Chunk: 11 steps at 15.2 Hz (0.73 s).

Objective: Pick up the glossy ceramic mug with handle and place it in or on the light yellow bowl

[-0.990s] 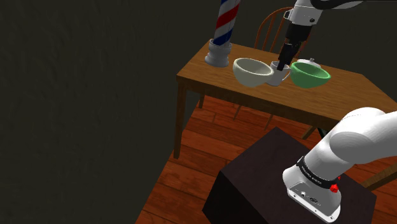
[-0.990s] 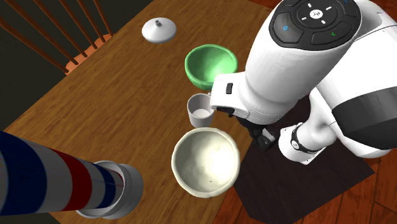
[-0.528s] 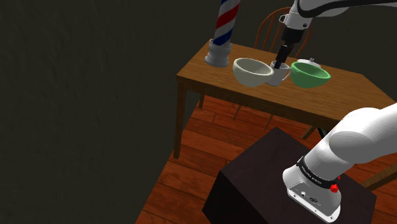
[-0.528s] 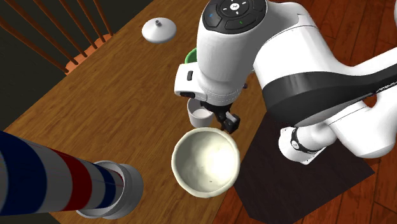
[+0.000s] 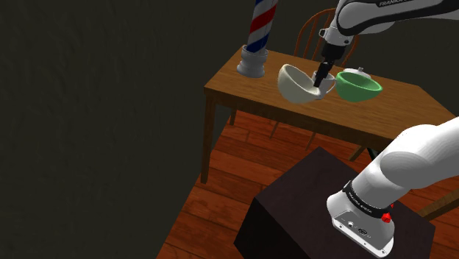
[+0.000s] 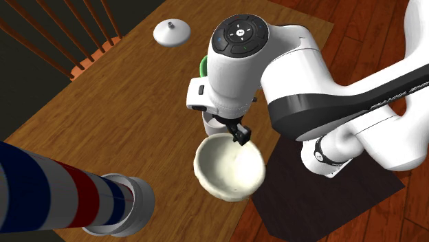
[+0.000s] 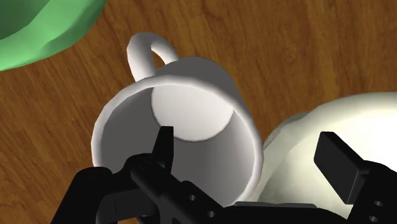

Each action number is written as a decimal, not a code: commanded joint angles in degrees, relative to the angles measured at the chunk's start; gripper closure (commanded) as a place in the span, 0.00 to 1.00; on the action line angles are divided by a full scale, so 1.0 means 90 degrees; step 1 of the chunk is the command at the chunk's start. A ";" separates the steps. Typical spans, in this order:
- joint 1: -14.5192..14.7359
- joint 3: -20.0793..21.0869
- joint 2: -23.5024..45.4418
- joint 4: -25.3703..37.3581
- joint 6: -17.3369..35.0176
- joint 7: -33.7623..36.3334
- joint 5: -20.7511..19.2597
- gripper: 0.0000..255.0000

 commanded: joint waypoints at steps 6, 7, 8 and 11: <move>-0.0001 -0.0007 -0.0005 -0.0093 0.0078 0.0005 -0.0009 0.00; -0.0001 -0.0007 -0.0005 -0.0093 0.0078 0.0005 -0.0009 0.00; -0.0001 -0.0007 -0.0005 -0.0093 0.0078 0.0005 -0.0009 0.00; -0.0002 -0.0009 -0.0005 -0.0096 0.0081 0.0004 -0.0010 1.00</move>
